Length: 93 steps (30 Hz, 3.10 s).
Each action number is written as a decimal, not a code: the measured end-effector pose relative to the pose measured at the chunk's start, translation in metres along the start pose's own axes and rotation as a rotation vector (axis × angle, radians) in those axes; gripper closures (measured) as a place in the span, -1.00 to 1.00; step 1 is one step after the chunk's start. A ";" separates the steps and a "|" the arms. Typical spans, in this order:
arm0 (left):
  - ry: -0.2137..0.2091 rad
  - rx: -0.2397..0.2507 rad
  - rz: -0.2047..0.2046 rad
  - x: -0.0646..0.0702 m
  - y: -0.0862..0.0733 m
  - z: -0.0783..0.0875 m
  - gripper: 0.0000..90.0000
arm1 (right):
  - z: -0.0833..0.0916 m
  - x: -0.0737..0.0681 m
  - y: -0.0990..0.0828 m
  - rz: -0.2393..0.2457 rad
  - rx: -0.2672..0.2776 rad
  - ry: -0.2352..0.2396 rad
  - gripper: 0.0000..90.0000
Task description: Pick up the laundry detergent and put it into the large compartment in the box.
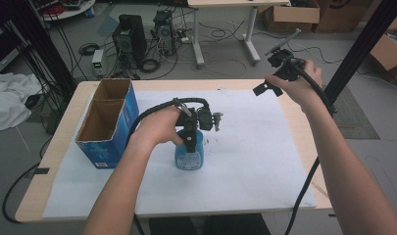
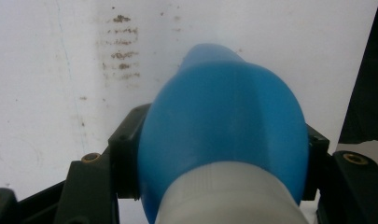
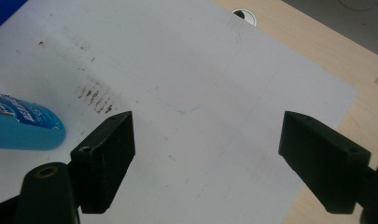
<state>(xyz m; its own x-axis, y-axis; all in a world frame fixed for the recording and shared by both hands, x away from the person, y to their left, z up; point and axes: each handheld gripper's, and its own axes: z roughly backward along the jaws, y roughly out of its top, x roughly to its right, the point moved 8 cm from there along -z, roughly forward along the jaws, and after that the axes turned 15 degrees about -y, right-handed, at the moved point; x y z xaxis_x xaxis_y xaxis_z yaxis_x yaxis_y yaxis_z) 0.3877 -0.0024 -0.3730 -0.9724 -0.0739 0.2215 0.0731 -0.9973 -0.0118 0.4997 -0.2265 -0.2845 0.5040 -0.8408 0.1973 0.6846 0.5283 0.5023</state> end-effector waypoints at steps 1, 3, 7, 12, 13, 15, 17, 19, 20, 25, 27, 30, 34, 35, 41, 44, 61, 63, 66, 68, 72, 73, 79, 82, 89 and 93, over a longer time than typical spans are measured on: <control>0.002 0.001 -0.001 0.000 0.000 0.000 -0.17 | 0.000 0.000 0.000 0.000 0.000 0.000 -0.59; 0.001 0.001 -0.002 0.000 0.000 0.000 -0.17 | 0.000 0.000 0.000 0.002 -0.002 0.000 -0.59; -0.002 0.001 -0.001 0.000 0.000 0.000 -0.17 | 0.000 0.000 -0.001 0.000 -0.002 0.000 -0.59; 0.004 -0.008 0.010 0.001 0.000 0.002 -0.16 | 0.000 0.001 -0.001 -0.001 0.000 -0.001 -0.59; 0.000 0.001 0.006 0.002 0.001 0.003 -0.16 | 0.000 0.001 -0.001 -0.001 0.000 -0.001 -0.59; -0.012 0.010 0.026 0.002 0.000 0.007 -0.16 | 0.000 0.000 -0.001 0.000 -0.002 0.000 -0.59; -0.015 0.019 0.048 0.002 -0.001 0.013 -0.16 | 0.000 0.001 -0.001 -0.002 -0.001 0.000 -0.59; -0.010 0.028 0.058 0.004 -0.003 0.018 -0.16 | 0.000 0.001 -0.001 -0.001 -0.001 0.001 -0.58; -0.005 0.030 0.068 0.005 -0.004 0.022 -0.16 | 0.000 0.001 -0.001 0.000 -0.001 -0.001 -0.58; -0.013 0.059 0.148 0.009 -0.007 0.045 -0.16 | 0.000 0.001 -0.001 -0.004 -0.002 0.003 -0.58; -0.011 0.079 0.188 0.010 -0.009 0.056 -0.16 | 0.000 0.001 -0.001 -0.004 -0.002 0.001 -0.58; -0.007 0.110 0.255 0.011 -0.015 0.073 -0.16 | 0.001 0.002 -0.001 -0.002 -0.001 0.000 -0.59; 0.012 0.150 0.351 0.011 -0.023 0.097 -0.16 | 0.001 0.000 0.000 0.000 -0.001 0.003 -0.58; 0.016 0.165 0.384 0.010 -0.026 0.103 -0.16 | 0.001 0.001 0.000 0.003 0.001 0.004 -0.58; 0.053 0.242 0.569 0.004 -0.048 0.142 -0.16 | 0.001 0.001 0.000 0.000 0.000 0.012 -0.58; 0.048 0.294 0.676 0.000 -0.063 0.156 -0.16 | 0.001 0.001 0.001 0.002 0.000 0.013 -0.58; 0.126 0.494 1.235 -0.011 -0.182 0.211 -0.16 | 0.001 0.010 -0.006 0.013 -0.027 -0.004 -0.57; 0.130 0.503 1.261 -0.011 -0.193 0.212 -0.16 | 0.000 0.011 -0.007 0.011 -0.030 -0.007 -0.57; 0.147 0.514 1.307 -0.011 -0.209 0.211 -0.16 | -0.001 0.013 -0.008 0.016 -0.028 -0.005 -0.57; 0.151 0.521 1.336 -0.011 -0.219 0.210 -0.16 | -0.001 0.013 -0.009 0.015 -0.032 -0.007 -0.57; 0.162 0.521 1.383 -0.011 -0.235 0.206 -0.16 | -0.001 0.015 -0.009 0.012 -0.035 -0.008 -0.57; 0.162 0.518 1.394 -0.011 -0.238 0.205 -0.16 | -0.001 0.015 -0.010 0.008 -0.036 -0.006 -0.57; 0.172 0.491 1.415 -0.012 -0.250 0.194 -0.16 | 0.000 0.019 -0.010 0.007 -0.031 -0.008 -0.57; 0.164 0.491 1.423 -0.013 -0.252 0.189 -0.16 | 0.001 0.019 -0.011 0.006 -0.029 -0.007 -0.57; 0.158 0.480 1.425 -0.020 -0.253 0.171 -0.16 | -0.001 0.019 -0.013 0.005 -0.036 -0.007 -0.57; 0.149 0.482 1.434 -0.025 -0.253 0.161 -0.16 | -0.001 0.019 -0.013 0.005 -0.035 -0.006 -0.57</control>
<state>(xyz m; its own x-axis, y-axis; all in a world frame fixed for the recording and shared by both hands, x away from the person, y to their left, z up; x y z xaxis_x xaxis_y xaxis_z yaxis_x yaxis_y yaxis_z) 0.4287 0.2520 -0.2189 -0.0294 -0.9789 0.2024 0.9814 0.0102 0.1919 0.5008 -0.2493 -0.2885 0.5044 -0.8388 0.2050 0.7001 0.5362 0.4715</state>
